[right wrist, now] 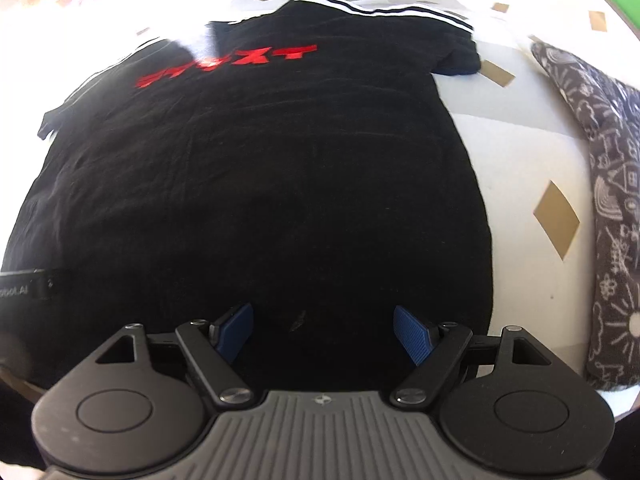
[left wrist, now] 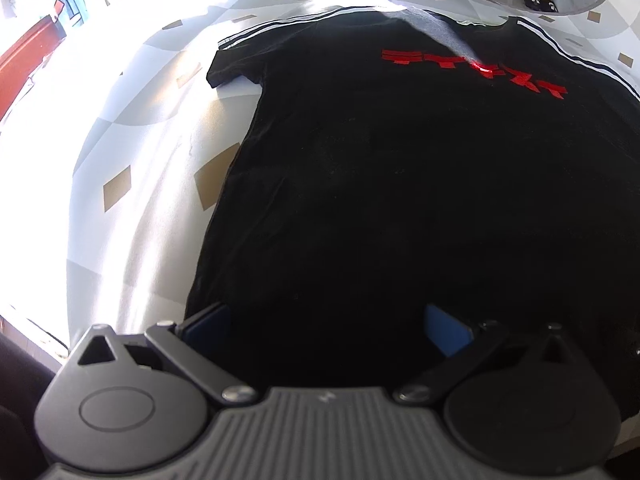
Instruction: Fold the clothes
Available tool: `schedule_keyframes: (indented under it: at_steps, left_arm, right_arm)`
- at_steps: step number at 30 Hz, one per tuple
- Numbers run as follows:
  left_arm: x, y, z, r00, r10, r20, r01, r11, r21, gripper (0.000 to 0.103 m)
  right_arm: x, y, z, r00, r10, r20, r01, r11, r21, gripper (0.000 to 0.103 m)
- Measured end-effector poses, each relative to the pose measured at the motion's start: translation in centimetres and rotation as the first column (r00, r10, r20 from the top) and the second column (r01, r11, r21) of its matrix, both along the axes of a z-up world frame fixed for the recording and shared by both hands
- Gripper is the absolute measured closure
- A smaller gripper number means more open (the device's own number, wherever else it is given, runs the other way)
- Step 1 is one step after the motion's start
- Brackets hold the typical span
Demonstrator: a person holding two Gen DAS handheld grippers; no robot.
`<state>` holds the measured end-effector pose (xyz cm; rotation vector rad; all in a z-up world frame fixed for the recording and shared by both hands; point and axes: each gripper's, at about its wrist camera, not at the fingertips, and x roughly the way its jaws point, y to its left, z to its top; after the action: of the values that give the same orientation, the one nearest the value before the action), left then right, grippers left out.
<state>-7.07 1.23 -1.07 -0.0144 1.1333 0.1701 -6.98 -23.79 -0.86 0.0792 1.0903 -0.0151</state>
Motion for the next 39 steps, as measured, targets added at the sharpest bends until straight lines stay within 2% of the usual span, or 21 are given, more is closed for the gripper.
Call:
schedule_keyframes:
  at_steps: [3, 11, 20, 25, 28, 33, 35, 39]
  left_arm:
    - [0.0, 0.4, 0.1, 1.0, 0.02, 0.008, -0.02, 1.0, -0.008, 0.0]
    - [-0.3, 0.7, 0.0, 0.999, 0.027, 0.025, -0.027, 1.0, -0.012, 0.0]
    - [-0.9, 0.1, 0.4, 1.0, 0.003, 0.005, -0.003, 0.999, 0.034, 0.0]
    - [-1.6, -1.2, 0.7, 0.998, -0.061, 0.002, 0.06, 0.994, 0.093, 0.0]
    - [-2.2, -2.0, 0.8, 0.995, -0.099, -0.004, 0.099, 0.992, 0.079, 0.0]
    - [-3.2, -3.2, 0.6, 0.986, -0.164, -0.031, 0.166, 0.982, 0.084, 0.0]
    - [-3.5, -3.5, 0.5, 0.983, -0.176, -0.043, 0.18, 0.979, 0.1, 0.0]
    - [-3.6, -3.5, 0.1, 0.982, -0.173, -0.076, 0.181, 0.978, 0.101, 0.0]
  right_arm:
    - [0.3, -1.8, -0.2, 0.995, -0.098, -0.01, 0.098, 0.994, 0.038, 0.026]
    - [0.6, -3.3, -0.2, 0.983, -0.184, 0.001, 0.184, 0.982, 0.037, 0.026]
    - [0.1, -3.9, 0.3, 0.977, -0.211, -0.006, 0.211, 0.977, 0.034, 0.026]
    - [-0.3, -4.2, 0.6, 0.973, -0.232, -0.003, 0.232, 0.972, 0.028, 0.026]
    - [-0.4, -4.4, 0.7, 0.969, -0.246, -0.003, 0.246, 0.969, 0.029, 0.026]
    - [-0.8, -3.9, 1.0, 0.978, -0.209, -0.001, 0.209, 0.978, 0.02, 0.026]
    - [-1.2, -3.1, 1.4, 0.988, -0.154, 0.016, 0.154, 0.988, 0.007, 0.026]
    - [-1.8, -0.9, 1.0, 1.0, -0.02, -0.008, 0.02, 1.0, 0.0, 0.026]
